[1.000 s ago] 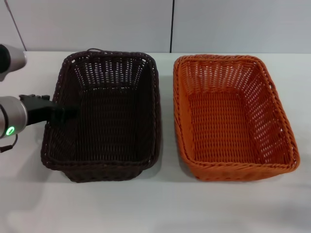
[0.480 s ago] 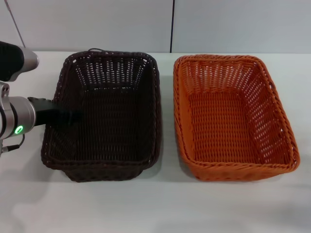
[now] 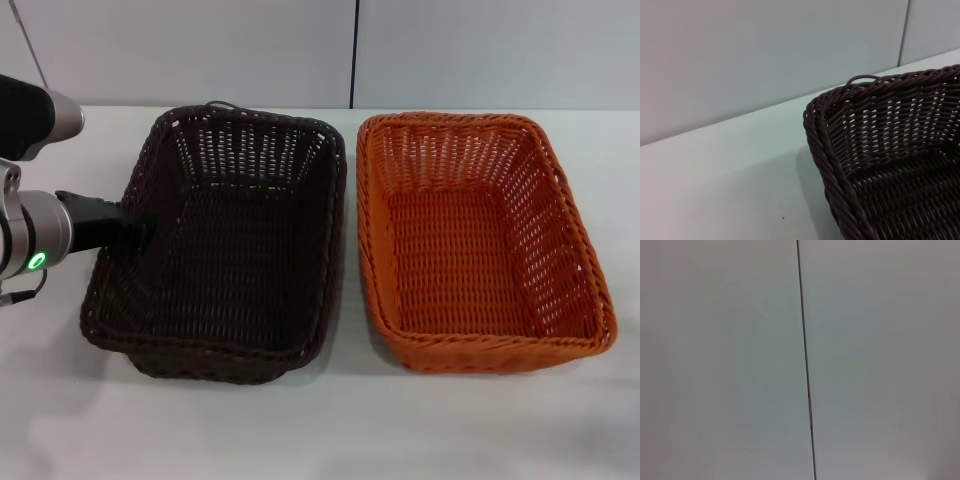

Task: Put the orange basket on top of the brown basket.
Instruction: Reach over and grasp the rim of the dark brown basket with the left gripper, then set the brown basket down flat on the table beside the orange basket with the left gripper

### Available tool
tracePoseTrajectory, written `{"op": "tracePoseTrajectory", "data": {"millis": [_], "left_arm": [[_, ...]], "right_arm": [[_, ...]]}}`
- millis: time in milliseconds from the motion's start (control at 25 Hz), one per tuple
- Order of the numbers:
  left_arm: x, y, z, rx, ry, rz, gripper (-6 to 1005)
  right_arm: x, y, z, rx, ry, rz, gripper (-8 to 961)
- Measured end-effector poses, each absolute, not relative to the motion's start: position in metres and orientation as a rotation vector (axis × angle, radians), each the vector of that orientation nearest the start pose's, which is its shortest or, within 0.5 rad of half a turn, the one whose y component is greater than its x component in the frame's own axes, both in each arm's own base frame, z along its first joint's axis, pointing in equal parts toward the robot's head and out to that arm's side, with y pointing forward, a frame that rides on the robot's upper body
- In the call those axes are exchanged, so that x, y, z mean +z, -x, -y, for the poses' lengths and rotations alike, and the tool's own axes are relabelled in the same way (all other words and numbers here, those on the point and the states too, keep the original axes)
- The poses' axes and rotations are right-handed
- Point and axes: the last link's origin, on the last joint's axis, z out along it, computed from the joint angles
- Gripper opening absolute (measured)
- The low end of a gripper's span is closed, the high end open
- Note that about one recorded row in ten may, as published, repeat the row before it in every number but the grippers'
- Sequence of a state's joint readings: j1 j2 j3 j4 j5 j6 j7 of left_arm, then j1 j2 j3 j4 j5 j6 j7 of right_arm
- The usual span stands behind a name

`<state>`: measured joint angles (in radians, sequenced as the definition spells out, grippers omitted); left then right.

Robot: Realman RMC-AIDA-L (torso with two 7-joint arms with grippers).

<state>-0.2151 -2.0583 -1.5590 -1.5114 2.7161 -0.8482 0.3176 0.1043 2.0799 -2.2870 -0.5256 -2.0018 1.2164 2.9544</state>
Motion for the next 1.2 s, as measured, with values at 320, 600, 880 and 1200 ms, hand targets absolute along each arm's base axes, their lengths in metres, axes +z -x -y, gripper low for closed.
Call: {"op": "tracePoseTrajectory", "data": {"millis": [320, 600, 880, 1200], "left_arm": [[0.029, 0.238, -0.360, 0.094, 2.076, 0.848, 298], [0.039, 0.237, -0.360, 0.132, 2.136, 0.773, 241], [0.059, 0.232, -0.356, 0.146, 2.272, 0.604, 240], [0.080, 0.220, -0.356, 0.125, 2.420, 0.406, 229]], "right_arm": [[-0.002, -0.358, -0.254, 0.589, 1.212, -0.652, 820], [-0.003, -0.357, -0.254, 0.591, 1.210, -0.655, 820], [-0.002, -0.356, -0.254, 0.599, 1.205, -0.653, 820], [-0.002, -0.354, -0.255, 0.611, 1.203, -0.653, 820]]}}
